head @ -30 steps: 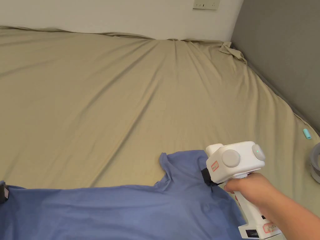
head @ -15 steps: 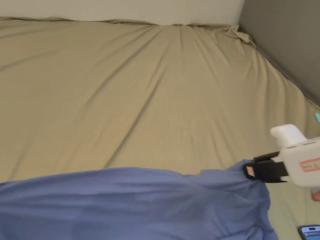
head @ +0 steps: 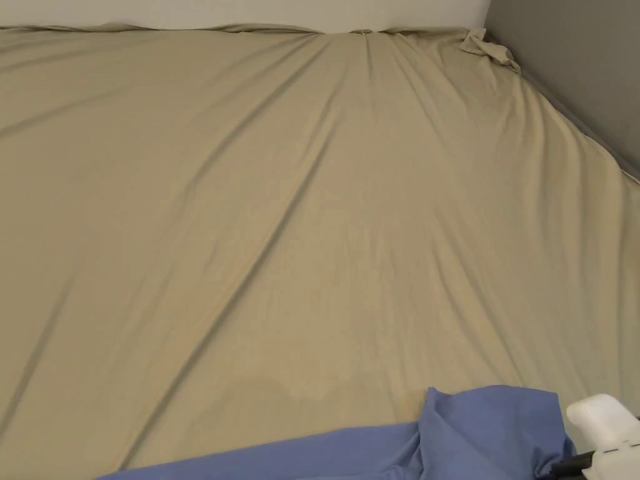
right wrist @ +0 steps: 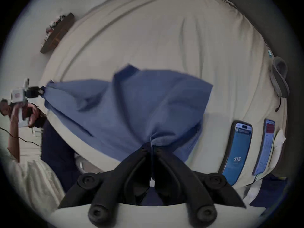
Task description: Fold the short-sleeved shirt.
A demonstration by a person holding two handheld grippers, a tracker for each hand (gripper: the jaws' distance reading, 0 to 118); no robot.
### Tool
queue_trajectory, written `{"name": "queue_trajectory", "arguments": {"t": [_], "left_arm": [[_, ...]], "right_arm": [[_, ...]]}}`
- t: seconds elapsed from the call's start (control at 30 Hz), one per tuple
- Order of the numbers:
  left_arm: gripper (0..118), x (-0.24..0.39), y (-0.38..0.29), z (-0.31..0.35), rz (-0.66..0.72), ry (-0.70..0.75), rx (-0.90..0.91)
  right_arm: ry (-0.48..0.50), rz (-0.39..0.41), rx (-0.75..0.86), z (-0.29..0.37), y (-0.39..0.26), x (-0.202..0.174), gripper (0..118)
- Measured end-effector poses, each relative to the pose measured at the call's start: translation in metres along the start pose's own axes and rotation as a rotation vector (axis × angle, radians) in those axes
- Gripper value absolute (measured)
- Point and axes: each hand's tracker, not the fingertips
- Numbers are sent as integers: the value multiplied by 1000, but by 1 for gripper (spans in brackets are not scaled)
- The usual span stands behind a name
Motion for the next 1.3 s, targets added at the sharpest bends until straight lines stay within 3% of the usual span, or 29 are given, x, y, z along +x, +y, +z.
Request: {"name": "queue_trajectory", "arguments": {"t": [0.13,0.33,0.37,0.4,0.43,0.47,0.5,0.53,0.6,0.7,0.73,0.77,0.8,0.83,0.87,0.9,0.97,1.0,1.13,1.3], "left_arm": [[2,-9,-1,-33,16,40,-27],[6,5,-4,-31,-14,83,-3],[20,9,-5,-26,-9,88,6],[61,13,-4,-19,-3,94,18],[118,19,-3,-9,-8,91,52],[118,24,-3,3,-13,79,95],[118,23,-1,9,-9,77,134],[118,27,-1,35,-29,51,260],[118,31,3,54,43,59,313],[118,31,7,31,54,80,297],[118,31,7,23,54,110,283],[117,42,9,18,55,139,262],[104,44,8,13,70,164,227],[61,45,6,9,100,166,203],[0,45,2,7,116,145,197],[0,44,-1,7,131,110,201],[0,41,-6,2,205,37,190],[0,39,-7,2,226,-16,201],[0,43,-10,8,152,17,178],[0,24,-13,21,182,30,202]], "right_arm": [[-12,-16,-28,-31,2,11,5],[-52,-11,-31,-41,4,7,6],[-55,-8,-27,-38,3,7,11],[-50,-5,-21,-32,2,7,28],[-37,4,-1,-19,2,9,74],[-20,6,36,-5,1,6,109],[-5,-6,88,12,2,5,118],[1,-17,150,28,4,4,117],[22,-29,354,71,9,-7,118],[-39,-125,497,94,23,-25,118],[-66,-135,510,82,29,-25,105],[-94,-136,516,79,33,-32,60],[-98,-118,504,75,35,-40,2],[-112,-98,506,71,37,-49,2],[-114,-86,503,58,39,-52,2],[-106,-83,510,47,36,-57,2],[62,-80,470,32,37,-63,2],[94,-93,471,36,39,-69,2],[11,-37,477,29,46,-86,2],[37,-32,497,39,51,-88,2]]}}
